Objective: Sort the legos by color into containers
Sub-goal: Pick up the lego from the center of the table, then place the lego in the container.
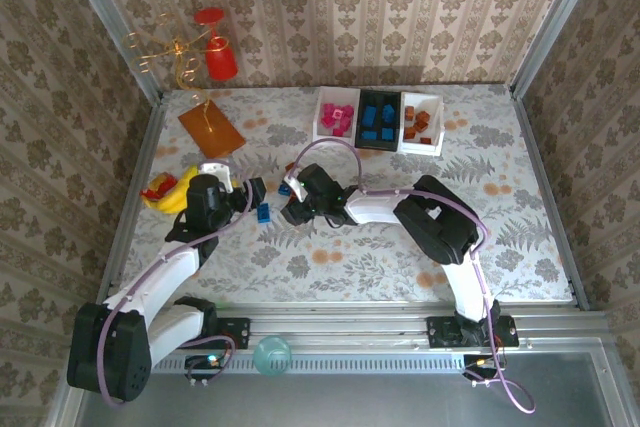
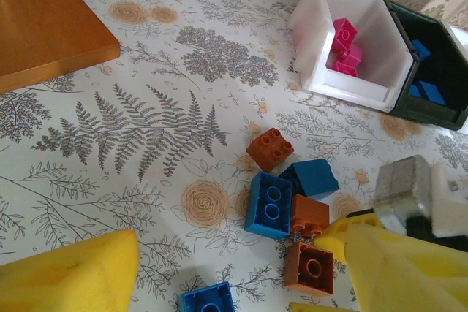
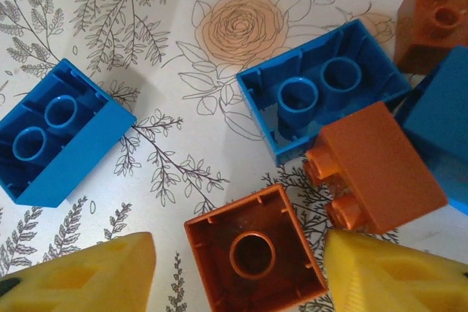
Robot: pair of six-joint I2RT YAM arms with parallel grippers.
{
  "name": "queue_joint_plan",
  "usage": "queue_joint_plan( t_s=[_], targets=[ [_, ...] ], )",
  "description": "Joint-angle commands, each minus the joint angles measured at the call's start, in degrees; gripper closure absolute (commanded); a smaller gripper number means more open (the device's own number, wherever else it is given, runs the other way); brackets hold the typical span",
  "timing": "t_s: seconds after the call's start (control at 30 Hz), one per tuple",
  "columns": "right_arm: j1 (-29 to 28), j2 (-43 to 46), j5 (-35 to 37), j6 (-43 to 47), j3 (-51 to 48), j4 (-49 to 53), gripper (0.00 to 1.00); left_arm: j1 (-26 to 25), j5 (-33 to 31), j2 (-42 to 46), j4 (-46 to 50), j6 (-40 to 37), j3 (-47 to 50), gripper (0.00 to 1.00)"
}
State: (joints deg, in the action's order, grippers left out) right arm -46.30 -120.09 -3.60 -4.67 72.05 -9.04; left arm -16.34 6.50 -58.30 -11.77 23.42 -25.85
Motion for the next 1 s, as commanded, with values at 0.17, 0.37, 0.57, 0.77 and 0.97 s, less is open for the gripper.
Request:
queue_joint_plan(
  t_s=[0.17,0.37,0.57,0.77,0.97],
  targets=[
    [-0.82,-0.04,-2.77,-1.12,-0.71,-0.86,0.59,0.52,1.73,0.47,0.17,1.03,0.71,0.24],
    [-0.70,5.43,-5.36,-1.71,-6.11,-5.38,0.68,0.52,4.03,-0.95,-1.35,1.36,0.53,0.24],
    [2.97,17.26,-7.22,-5.55,-17.72,-10.24,0.69,-1.38,9.50,-3.37,-7.13,1.50,0.65,0.25],
    [16.56,31.91,-3.40,-14.74,-27.12,-9.12,0.70,-12.54,11.50,-8.58,-12.50,-3.05,-2.29,0.25],
    [30.72,36.04,5.23,-17.64,-24.05,-1.26,0.69,-23.17,10.49,-15.99,-13.09,-8.04,-7.17,0.26]
  ],
)
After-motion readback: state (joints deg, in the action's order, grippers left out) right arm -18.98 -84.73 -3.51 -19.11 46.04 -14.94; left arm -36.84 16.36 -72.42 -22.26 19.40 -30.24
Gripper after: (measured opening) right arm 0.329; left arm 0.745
